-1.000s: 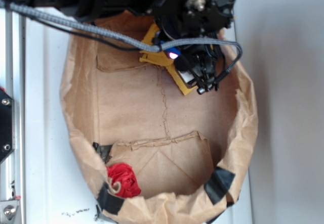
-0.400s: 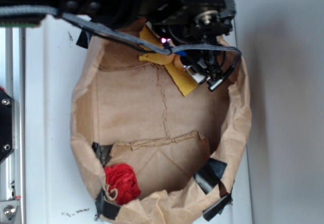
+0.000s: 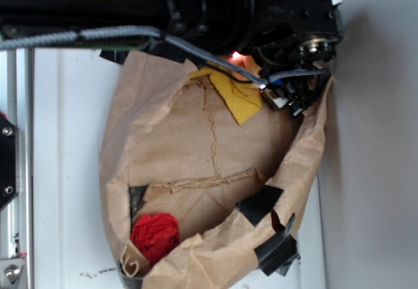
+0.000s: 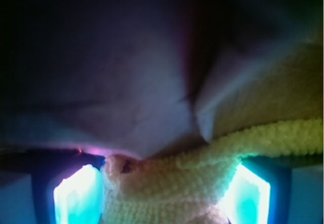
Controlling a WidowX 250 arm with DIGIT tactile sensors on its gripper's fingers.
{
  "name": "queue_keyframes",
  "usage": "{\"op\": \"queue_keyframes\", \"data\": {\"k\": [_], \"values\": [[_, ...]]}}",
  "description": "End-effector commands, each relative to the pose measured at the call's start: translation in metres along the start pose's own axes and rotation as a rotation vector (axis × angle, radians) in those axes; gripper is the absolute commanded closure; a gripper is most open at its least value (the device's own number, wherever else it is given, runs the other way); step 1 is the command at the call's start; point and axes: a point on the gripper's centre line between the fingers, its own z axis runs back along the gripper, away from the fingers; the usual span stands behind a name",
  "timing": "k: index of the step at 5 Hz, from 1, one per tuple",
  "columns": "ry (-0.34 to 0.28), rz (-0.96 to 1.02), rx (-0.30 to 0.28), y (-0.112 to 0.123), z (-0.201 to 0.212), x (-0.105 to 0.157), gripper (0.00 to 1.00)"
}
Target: Grab the yellow cloth.
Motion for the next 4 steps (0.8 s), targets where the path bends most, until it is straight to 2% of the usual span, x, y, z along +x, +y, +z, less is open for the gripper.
{"op": "queue_keyframes", "data": {"k": [1, 3, 4], "values": [[-0.068, -0.05, -0.053, -0.007, 0.021, -0.005, 1.0], [-0.05, -0.117, -0.127, 0.0, 0.046, -0.023, 1.0], [-0.025, -0.168, -0.2, 0.004, 0.074, -0.033, 1.0]]}}
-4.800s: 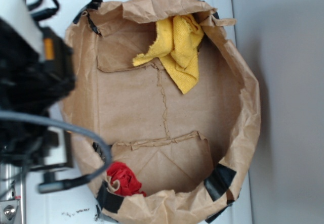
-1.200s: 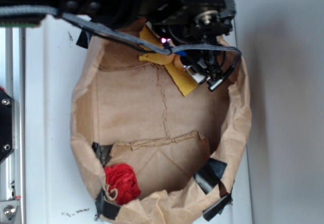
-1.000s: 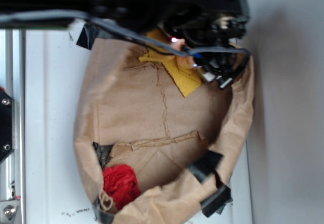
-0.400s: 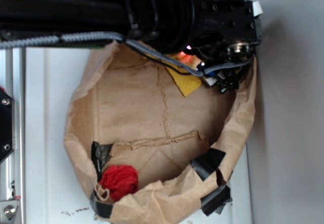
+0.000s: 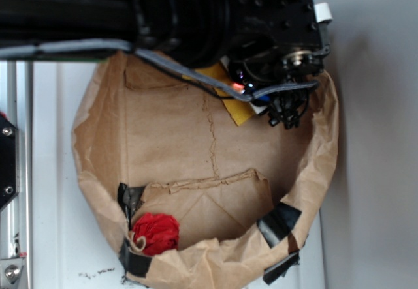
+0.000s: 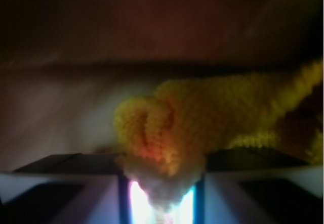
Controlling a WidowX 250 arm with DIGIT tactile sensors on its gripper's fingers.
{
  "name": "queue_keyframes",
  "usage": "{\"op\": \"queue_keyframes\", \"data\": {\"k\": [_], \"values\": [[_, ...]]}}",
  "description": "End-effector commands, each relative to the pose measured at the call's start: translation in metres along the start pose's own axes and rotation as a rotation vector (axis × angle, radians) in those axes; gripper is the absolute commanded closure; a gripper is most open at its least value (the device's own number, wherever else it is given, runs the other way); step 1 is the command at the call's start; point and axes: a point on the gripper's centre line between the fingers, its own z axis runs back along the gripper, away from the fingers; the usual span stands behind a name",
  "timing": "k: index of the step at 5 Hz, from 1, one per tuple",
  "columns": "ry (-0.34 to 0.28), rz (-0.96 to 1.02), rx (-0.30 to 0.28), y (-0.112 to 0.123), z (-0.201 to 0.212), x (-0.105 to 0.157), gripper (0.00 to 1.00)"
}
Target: Grab the yellow cloth.
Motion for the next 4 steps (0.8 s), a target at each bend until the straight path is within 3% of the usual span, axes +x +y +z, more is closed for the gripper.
{"op": "queue_keyframes", "data": {"k": [1, 3, 4], "values": [[0.035, -0.137, -0.172, 0.006, 0.082, -0.012, 1.0], [0.149, -0.243, -0.135, -0.002, 0.13, -0.026, 1.0], [0.217, -0.316, -0.062, -0.009, 0.151, -0.034, 1.0]]}}
